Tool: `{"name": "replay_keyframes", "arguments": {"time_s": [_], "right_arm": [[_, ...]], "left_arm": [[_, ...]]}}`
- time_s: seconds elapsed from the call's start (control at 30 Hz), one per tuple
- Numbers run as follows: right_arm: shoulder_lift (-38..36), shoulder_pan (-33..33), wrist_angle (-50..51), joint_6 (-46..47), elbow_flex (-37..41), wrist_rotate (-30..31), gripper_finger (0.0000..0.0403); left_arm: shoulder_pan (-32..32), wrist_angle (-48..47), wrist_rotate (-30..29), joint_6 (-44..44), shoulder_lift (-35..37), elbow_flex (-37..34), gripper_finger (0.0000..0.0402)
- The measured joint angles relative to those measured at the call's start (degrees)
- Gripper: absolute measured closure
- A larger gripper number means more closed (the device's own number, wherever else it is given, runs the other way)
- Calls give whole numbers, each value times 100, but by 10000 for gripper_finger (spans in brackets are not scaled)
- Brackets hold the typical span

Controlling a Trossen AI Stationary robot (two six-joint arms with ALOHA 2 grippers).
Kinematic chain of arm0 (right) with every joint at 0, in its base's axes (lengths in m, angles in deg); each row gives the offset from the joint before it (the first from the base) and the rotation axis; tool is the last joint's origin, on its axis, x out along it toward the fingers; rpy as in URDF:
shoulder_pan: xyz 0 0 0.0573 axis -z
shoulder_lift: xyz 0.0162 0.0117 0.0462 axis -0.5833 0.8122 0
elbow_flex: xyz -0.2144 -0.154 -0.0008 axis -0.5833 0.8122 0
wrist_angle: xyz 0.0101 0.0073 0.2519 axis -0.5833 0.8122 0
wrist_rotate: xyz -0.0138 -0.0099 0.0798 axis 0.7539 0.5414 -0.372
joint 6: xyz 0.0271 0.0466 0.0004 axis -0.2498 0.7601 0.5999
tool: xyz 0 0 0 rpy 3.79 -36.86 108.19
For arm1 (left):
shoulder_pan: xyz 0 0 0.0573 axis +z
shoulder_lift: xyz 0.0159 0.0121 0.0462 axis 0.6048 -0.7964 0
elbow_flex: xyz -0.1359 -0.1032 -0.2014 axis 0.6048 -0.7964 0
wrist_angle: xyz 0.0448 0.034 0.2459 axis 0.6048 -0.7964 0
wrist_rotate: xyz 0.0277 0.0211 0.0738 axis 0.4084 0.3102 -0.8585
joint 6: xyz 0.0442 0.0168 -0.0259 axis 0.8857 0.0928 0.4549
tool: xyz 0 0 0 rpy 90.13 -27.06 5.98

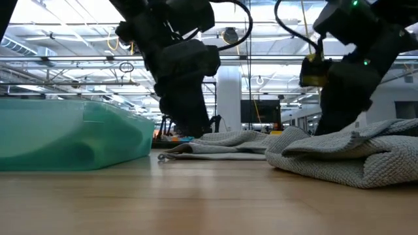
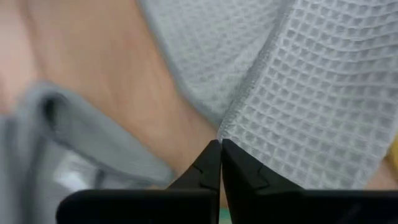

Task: Fold microfiber towels
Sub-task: Fold the top gray microfiber cloth

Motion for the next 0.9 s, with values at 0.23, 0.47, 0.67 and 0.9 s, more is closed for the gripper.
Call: {"name": "replay_keyframes", "arguments": {"time_s": [0.23, 0.47, 0.67, 0.9], "right_arm": [[-645, 216, 67, 1076, 0, -432, 401], [-1886, 472, 349, 1982, 0, -645, 402], [-3085, 845, 949, 2373, -1, -450, 402], [-3837, 1261, 1522, 2280, -2, -335, 403]], "left_arm": [[-271, -35, -536, 148, -61, 2, 151], [-269, -55, -564, 195, -90, 2, 151], [-268, -21, -524, 278, -342, 2, 151], [-401, -124, -1005, 535, -426, 2, 151]]}}
